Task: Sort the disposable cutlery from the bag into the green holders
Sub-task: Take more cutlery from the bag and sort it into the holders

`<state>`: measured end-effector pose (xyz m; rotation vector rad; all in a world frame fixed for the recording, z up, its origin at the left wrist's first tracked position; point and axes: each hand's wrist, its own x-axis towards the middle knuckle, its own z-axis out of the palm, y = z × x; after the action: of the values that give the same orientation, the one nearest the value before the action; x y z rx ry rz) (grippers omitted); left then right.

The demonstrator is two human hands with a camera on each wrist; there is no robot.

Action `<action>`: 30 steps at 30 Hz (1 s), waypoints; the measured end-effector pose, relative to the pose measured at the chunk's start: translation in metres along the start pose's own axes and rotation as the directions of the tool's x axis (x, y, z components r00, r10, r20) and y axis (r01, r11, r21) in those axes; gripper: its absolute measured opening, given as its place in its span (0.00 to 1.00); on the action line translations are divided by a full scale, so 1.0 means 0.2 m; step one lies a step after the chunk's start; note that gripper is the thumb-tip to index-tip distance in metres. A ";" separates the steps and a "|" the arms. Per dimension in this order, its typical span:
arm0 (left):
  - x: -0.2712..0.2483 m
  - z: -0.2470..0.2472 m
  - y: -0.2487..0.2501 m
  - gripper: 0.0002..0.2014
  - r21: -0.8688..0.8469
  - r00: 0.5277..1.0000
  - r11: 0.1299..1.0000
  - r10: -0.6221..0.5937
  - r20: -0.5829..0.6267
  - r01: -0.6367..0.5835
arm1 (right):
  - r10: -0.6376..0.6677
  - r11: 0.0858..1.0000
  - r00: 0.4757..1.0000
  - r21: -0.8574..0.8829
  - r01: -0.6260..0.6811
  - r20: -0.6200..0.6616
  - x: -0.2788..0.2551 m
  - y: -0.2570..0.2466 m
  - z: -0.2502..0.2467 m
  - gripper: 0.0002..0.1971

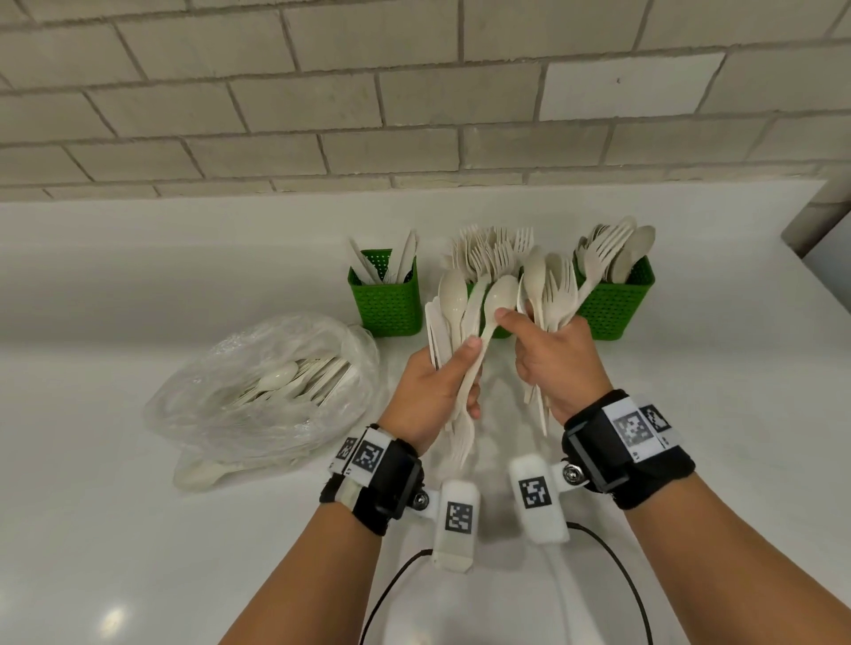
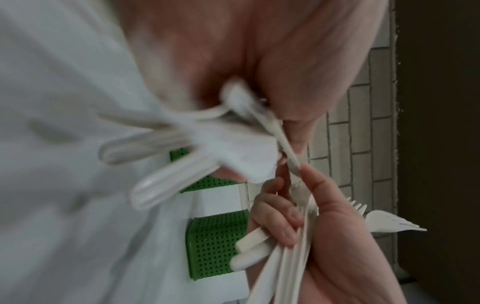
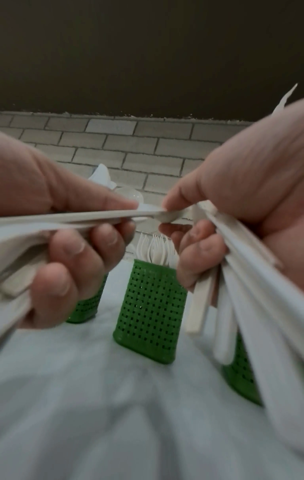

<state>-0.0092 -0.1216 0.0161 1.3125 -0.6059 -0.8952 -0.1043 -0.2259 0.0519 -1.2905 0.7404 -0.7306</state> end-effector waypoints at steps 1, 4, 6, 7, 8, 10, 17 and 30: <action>0.00 0.00 0.00 0.14 -0.008 1.000 1.000 0.000 0.000 0.000 | 0.026 1.000 1.000 0.005 -0.026 -0.011 0.00 0.01 0.00 0.13; -0.01 0.02 0.03 0.12 0.025 0.999 0.999 0.032 0.042 -0.033 | 0.085 0.993 0.996 0.081 -0.086 0.020 -0.02 0.02 0.00 0.10; -0.01 0.04 0.05 0.14 0.107 0.994 0.991 0.066 0.090 -0.076 | 0.092 0.989 0.990 0.108 -0.103 0.106 -0.05 0.01 0.02 0.05; -0.02 0.04 0.05 0.16 0.155 0.991 0.983 0.080 0.109 -0.096 | 0.097 0.987 0.985 0.115 -0.114 0.140 -0.06 0.00 0.03 0.05; -0.01 0.04 0.05 0.16 0.194 0.989 0.975 0.089 0.114 -0.110 | 0.100 0.986 0.983 0.116 -0.119 0.156 -0.07 0.00 0.03 0.07; -0.01 0.03 0.04 0.13 0.222 0.990 0.968 0.097 0.104 -0.118 | 0.094 0.987 0.983 0.111 -0.113 0.161 -0.07 0.00 0.02 0.10; -0.03 0.01 0.01 0.11 0.043 0.990 0.998 0.029 0.135 -0.035 | 0.067 0.995 0.998 0.078 -0.068 0.008 0.00 0.00 -0.03 0.09; -0.01 -0.10 0.00 0.12 0.062 0.987 0.989 -0.136 0.090 0.131 | -0.212 0.900 0.939 -0.320 0.295 0.269 0.06 -0.03 -0.18 0.14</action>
<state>0.0064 -0.1087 0.0119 1.3798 -0.6255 -1.0611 -0.1268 -0.2563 0.0518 -1.7978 0.5334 -0.6584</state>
